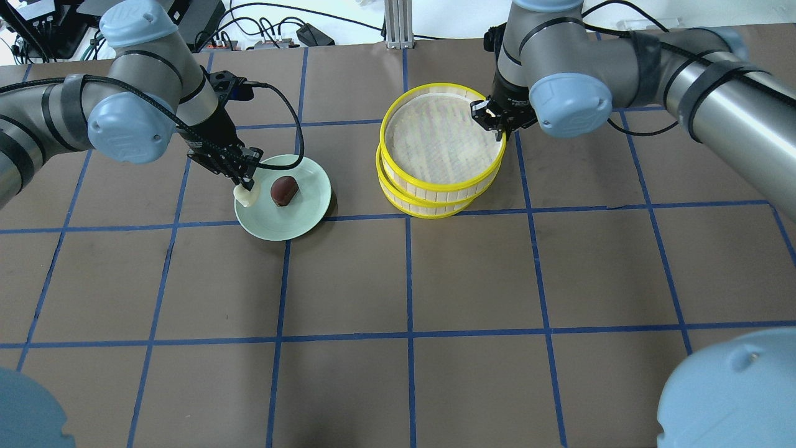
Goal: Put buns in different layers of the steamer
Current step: 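Grasp the white bun with the left gripper while the right lifts the top tier, then place the white bun into the lower steamer tier with the left gripper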
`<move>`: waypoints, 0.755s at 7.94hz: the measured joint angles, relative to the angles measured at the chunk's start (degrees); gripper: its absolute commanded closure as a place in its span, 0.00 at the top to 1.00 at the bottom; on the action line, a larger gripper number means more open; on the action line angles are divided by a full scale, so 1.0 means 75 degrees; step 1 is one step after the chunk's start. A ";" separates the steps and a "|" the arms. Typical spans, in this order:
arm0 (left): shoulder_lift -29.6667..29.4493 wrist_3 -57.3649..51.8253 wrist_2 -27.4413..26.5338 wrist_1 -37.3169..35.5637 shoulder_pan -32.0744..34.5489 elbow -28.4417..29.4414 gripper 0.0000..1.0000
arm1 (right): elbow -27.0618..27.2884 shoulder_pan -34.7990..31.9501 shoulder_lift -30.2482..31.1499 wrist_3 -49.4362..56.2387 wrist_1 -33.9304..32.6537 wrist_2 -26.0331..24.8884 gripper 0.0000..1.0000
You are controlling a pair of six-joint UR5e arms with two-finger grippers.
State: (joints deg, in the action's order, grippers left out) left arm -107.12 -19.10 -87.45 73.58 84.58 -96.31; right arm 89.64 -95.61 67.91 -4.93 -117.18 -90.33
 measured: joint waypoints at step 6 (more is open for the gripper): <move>0.0605 0.0668 0.0091 -0.0760 0.1280 0.0515 0.00 | -0.0332 0.1931 0.0934 0.2881 0.1520 -0.0126 0.00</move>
State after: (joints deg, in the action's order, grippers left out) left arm -102.58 -14.09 -86.77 67.88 94.18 -92.44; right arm 87.15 -81.13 74.91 16.68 -105.78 -91.28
